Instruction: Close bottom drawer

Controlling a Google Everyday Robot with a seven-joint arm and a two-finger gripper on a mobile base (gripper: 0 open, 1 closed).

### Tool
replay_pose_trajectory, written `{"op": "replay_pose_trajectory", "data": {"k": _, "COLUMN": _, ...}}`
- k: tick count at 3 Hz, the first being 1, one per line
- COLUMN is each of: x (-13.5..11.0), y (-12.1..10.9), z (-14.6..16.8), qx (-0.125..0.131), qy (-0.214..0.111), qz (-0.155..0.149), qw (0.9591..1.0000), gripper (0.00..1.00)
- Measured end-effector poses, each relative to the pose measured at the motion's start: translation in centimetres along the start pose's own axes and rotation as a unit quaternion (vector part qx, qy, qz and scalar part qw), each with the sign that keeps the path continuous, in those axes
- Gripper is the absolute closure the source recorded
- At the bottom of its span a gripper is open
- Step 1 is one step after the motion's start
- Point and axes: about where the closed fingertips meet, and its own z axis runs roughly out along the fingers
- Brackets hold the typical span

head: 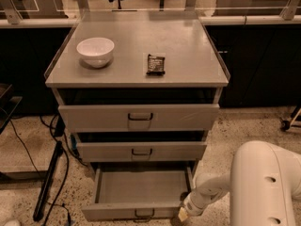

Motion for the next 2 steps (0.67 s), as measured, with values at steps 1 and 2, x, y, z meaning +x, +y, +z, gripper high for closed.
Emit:
{"op": "replay_pose_trajectory", "data": {"k": 1, "x": -0.5, "y": -0.3, "z": 1.5, "qx": -0.006, "qy": -0.006, "qz": 0.015, "qw": 0.9999, "gripper": 1.00}}
{"op": "replay_pose_trajectory", "data": {"k": 2, "x": -1.8, "y": -2.5, "z": 2.3, "qx": 0.008, "qy": -0.035, "qz": 0.047, "qw": 0.9983, "gripper": 1.00}}
